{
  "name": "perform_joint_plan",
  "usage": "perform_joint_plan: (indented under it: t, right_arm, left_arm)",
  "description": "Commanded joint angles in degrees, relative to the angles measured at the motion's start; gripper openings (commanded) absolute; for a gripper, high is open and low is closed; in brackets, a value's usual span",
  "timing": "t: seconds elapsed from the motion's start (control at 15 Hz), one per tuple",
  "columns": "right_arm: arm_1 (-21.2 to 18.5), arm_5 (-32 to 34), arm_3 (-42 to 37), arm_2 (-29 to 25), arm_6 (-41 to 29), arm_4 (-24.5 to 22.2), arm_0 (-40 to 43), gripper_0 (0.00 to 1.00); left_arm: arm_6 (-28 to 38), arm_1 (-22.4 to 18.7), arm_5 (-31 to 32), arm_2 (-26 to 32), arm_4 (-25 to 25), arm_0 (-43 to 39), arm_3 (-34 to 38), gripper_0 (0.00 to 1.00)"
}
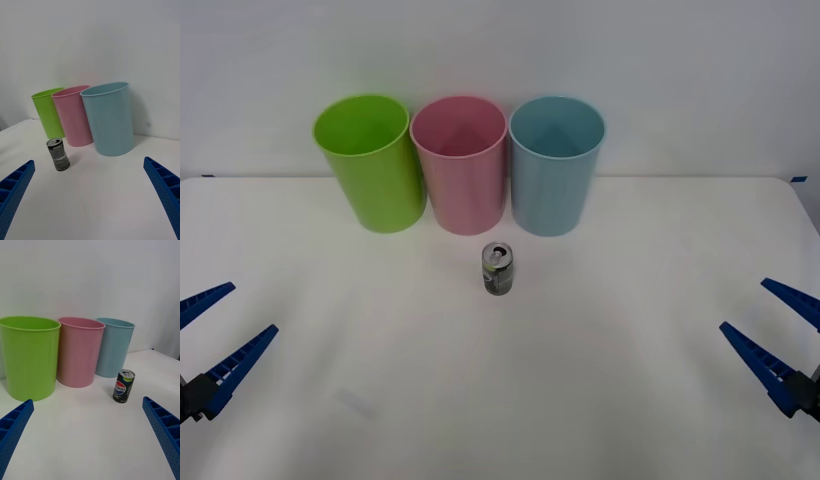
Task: Grasp the object on the table and drop it into the matching bin: aluminum can to the light blue bin, PET bottle to the pink bin.
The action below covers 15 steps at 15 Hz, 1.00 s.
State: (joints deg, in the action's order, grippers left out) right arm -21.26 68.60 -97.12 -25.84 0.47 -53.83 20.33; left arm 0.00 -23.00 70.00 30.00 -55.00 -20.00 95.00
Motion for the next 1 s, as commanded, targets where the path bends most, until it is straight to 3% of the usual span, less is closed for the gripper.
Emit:
perform_joint_plan:
  t: [0.07,0.67,0.8,1.0]
  right_arm:
    - [0.0,-2.8,0.0,4.3,0.8,-0.9,0.0,1.0]
    - [0.1,-12.0,0.0,16.1,5.9,-4.8,-2.3,1.0]
    - [0.1,-15.6,0.1,18.8,10.4,-5.1,-2.9,1.0]
    - [0.1,-21.5,0.1,24.0,11.7,-6.1,-4.4,1.0]
  left_arm:
    - [0.0,0.0,0.0,0.0,0.0,0.0,0.0,1.0]
    - [0.0,0.0,0.0,0.0,0.0,0.0,0.0,1.0]
    - [0.0,0.0,0.0,0.0,0.0,0.0,0.0,1.0]
    - [0.0,0.0,0.0,0.0,0.0,0.0,0.0,1.0]
